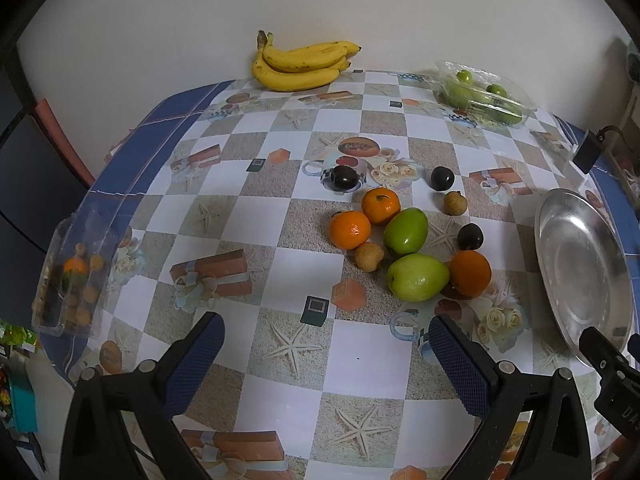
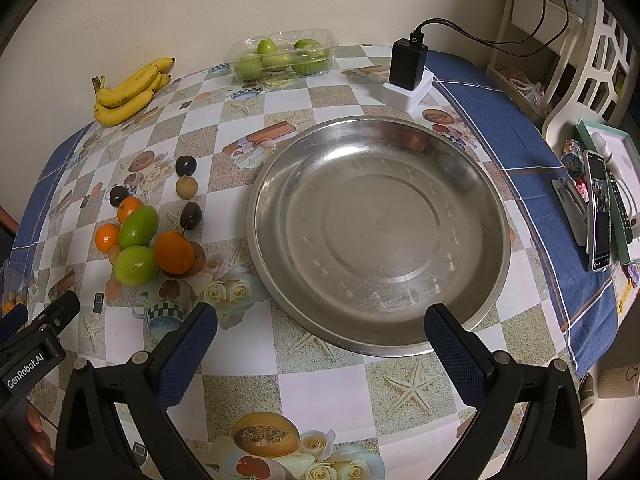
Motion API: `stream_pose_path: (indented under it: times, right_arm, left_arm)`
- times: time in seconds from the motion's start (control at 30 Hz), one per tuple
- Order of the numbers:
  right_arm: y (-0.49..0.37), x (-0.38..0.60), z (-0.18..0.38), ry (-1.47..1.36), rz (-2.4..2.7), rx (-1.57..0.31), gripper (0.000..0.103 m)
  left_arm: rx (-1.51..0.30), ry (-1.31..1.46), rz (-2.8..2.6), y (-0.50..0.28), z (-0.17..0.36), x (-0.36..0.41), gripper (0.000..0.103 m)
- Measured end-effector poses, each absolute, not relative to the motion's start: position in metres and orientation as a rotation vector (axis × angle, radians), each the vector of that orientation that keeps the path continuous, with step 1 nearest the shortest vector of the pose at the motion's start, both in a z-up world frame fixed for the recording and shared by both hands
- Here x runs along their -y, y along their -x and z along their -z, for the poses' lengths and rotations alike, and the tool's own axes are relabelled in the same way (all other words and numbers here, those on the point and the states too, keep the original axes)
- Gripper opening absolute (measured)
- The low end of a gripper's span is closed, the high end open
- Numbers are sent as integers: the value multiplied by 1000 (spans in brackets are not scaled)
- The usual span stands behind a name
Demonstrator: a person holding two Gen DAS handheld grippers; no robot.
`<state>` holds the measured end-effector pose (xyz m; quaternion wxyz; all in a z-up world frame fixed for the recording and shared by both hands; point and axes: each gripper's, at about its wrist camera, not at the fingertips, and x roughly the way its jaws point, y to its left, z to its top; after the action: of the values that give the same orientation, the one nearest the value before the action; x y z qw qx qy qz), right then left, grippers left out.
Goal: Organize fruits
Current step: 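Move both tools toward the fruit cluster beside the steel basin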
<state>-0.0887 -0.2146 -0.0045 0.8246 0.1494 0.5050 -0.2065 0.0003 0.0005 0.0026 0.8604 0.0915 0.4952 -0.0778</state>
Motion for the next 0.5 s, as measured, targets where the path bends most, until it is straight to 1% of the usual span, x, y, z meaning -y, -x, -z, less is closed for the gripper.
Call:
stream_pose_path:
  times: [0.23, 0.5]
  right_arm:
    - [90, 213, 3, -317, 431, -1068, 103]
    - [76, 205, -5, -341, 330, -1015, 103]
  left_arm:
    - [-1026, -171, 165, -4, -5, -4, 103]
    - [-971, -131, 142, -20, -12, -10, 103]
